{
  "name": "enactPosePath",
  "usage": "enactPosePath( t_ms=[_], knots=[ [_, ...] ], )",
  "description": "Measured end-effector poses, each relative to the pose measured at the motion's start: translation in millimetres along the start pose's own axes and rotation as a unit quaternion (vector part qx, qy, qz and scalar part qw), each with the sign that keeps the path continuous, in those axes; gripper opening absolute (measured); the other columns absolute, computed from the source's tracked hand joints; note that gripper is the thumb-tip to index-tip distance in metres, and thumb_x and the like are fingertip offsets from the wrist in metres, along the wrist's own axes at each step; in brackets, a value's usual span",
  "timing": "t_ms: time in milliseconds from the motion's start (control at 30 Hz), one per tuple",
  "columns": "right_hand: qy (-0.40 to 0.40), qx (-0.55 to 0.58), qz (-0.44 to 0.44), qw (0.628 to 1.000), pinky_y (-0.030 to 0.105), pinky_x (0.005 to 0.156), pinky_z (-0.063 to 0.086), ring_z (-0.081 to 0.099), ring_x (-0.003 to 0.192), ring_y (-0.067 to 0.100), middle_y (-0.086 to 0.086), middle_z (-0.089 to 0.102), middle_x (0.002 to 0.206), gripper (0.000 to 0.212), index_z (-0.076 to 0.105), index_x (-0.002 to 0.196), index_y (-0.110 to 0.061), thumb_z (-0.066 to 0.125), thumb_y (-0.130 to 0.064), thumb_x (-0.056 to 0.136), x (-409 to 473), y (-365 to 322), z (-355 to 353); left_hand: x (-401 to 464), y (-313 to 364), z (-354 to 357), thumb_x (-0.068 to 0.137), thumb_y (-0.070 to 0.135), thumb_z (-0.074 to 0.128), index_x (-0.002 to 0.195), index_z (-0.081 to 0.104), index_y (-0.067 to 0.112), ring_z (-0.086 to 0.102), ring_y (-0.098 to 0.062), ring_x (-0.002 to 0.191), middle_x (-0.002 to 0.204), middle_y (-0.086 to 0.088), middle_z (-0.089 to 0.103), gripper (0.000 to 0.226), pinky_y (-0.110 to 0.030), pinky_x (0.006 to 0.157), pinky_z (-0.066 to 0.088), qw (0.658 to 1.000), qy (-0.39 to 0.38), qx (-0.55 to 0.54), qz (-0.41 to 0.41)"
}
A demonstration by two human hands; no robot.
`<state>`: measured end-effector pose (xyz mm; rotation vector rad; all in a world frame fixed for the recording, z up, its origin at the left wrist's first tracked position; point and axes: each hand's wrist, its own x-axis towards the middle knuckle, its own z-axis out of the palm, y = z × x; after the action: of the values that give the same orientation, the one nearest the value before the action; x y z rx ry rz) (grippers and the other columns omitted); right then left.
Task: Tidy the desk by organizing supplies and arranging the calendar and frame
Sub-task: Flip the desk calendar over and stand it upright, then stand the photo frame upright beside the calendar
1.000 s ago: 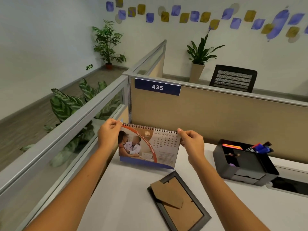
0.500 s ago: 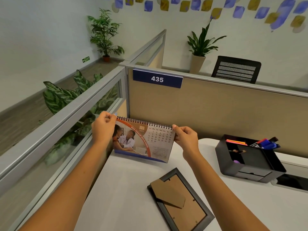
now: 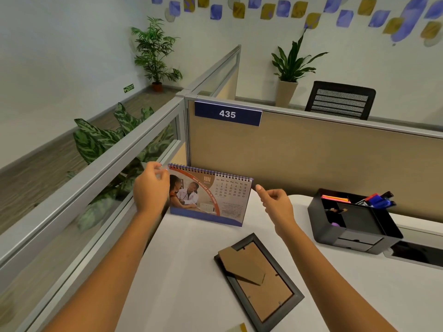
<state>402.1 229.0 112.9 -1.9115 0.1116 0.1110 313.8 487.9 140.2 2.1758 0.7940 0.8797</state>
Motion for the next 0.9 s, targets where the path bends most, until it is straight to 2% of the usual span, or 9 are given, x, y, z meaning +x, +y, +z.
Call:
enactPosePath(
  t_ms=[100, 200, 300, 433, 533, 600, 700, 767, 900],
  knots=[
    [0.011, -0.049, 0.005, 0.999, 0.031, 0.074, 0.044, 0.054, 0.095, 0.019, 0.003, 0.056, 0.105, 0.046, 0.050, 0.111, -0.014, 0.058, -0.049, 0.085, -15.0, 17.3, -16.0, -26.5, 2.1, -3.5, 0.091, 0.020, 0.052, 0.105, 0.054, 0.014, 0.056, -0.020, 0.078, 0.096, -0.006, 0.063, 0.015, -0.027, 0.053, 0.038, 0.999, 0.028, -0.016, 0.010],
    [0.009, -0.083, 0.009, 0.996, 0.030, 0.075, 0.043, 0.053, 0.094, 0.019, 0.004, 0.055, 0.106, 0.047, 0.049, 0.114, -0.012, 0.059, -0.047, 0.085, -35.7, 43.5, -35.6, -66.0, 0.6, 2.1, 0.091, 0.018, 0.052, 0.102, 0.054, 0.015, 0.058, -0.018, 0.078, 0.098, -0.004, 0.061, 0.012, -0.019, 0.051, 0.037, 0.999, -0.009, -0.033, 0.004],
    [-0.002, -0.106, 0.021, 0.994, 0.031, 0.080, 0.044, 0.052, 0.095, 0.019, 0.008, 0.057, 0.111, 0.047, 0.050, 0.116, -0.008, 0.061, -0.042, 0.086, -59.1, 75.8, -56.8, -119.1, -1.2, 10.0, 0.090, 0.015, 0.055, 0.104, 0.053, 0.017, 0.058, -0.018, 0.081, 0.100, -0.002, 0.059, 0.014, -0.025, 0.060, 0.042, 0.995, -0.082, -0.053, -0.017],
    [-0.014, -0.163, 0.065, 0.984, 0.039, 0.092, 0.047, 0.056, 0.104, 0.026, 0.012, 0.060, 0.116, 0.050, 0.052, 0.120, -0.006, 0.063, -0.040, 0.085, -85.9, 119.4, -79.1, -191.5, -12.3, 25.6, 0.089, 0.022, 0.059, 0.118, 0.049, 0.016, 0.059, -0.023, 0.093, 0.113, -0.006, 0.054, 0.031, -0.031, 0.073, 0.048, 0.972, -0.233, -0.015, -0.041],
    [-0.026, -0.207, 0.075, 0.975, 0.044, 0.095, 0.046, 0.058, 0.103, 0.027, 0.012, 0.061, 0.113, 0.052, 0.054, 0.120, -0.006, 0.065, -0.040, 0.083, -102.4, 143.3, -88.7, -227.7, -15.2, 34.4, 0.092, 0.032, 0.054, 0.135, 0.039, 0.013, 0.047, -0.027, 0.116, 0.131, -0.009, 0.044, 0.050, -0.035, 0.094, 0.044, 0.943, -0.319, 0.026, -0.086],
    [-0.035, -0.249, 0.058, 0.966, 0.044, 0.097, 0.044, 0.057, 0.103, 0.028, 0.012, 0.060, 0.114, 0.050, 0.057, 0.119, -0.006, 0.067, -0.037, 0.082, -110.2, 155.5, -93.0, -242.3, -10.4, 37.6, 0.093, 0.038, 0.049, 0.141, 0.031, 0.014, 0.035, -0.027, 0.126, 0.140, -0.008, 0.034, 0.057, -0.035, 0.099, 0.037, 0.929, -0.353, 0.073, -0.085],
    [-0.054, -0.293, 0.024, 0.954, 0.038, 0.098, 0.040, 0.054, 0.104, 0.029, 0.012, 0.055, 0.115, 0.040, 0.060, 0.117, -0.011, 0.066, -0.032, 0.083, -118.6, 167.5, -97.2, -251.1, -0.9, 41.4, 0.091, 0.047, 0.048, 0.143, 0.028, 0.020, 0.023, -0.024, 0.133, 0.148, -0.001, 0.021, 0.062, -0.039, 0.102, 0.032, 0.915, -0.380, 0.108, -0.081],
    [-0.060, -0.300, 0.013, 0.952, 0.036, 0.097, 0.039, 0.053, 0.104, 0.027, 0.011, 0.054, 0.114, 0.038, 0.061, 0.117, -0.014, 0.064, -0.034, 0.085, -121.7, 173.1, -99.5, -252.3, 7.0, 42.7, 0.088, 0.048, 0.052, 0.141, 0.032, 0.022, 0.020, -0.023, 0.135, 0.149, 0.002, 0.019, 0.062, -0.043, 0.104, 0.028, 0.915, -0.380, 0.071, -0.113],
    [-0.064, -0.299, 0.013, 0.952, 0.038, 0.098, 0.039, 0.053, 0.103, 0.025, 0.009, 0.053, 0.109, 0.038, 0.060, 0.118, -0.015, 0.064, -0.035, 0.085, -122.9, 176.4, -103.1, -252.7, 21.0, 42.0, 0.086, 0.034, 0.061, 0.116, 0.049, 0.030, 0.034, -0.022, 0.125, 0.137, 0.005, 0.035, 0.033, -0.045, 0.102, 0.028, 0.930, -0.326, -0.064, -0.155]
  ],
)
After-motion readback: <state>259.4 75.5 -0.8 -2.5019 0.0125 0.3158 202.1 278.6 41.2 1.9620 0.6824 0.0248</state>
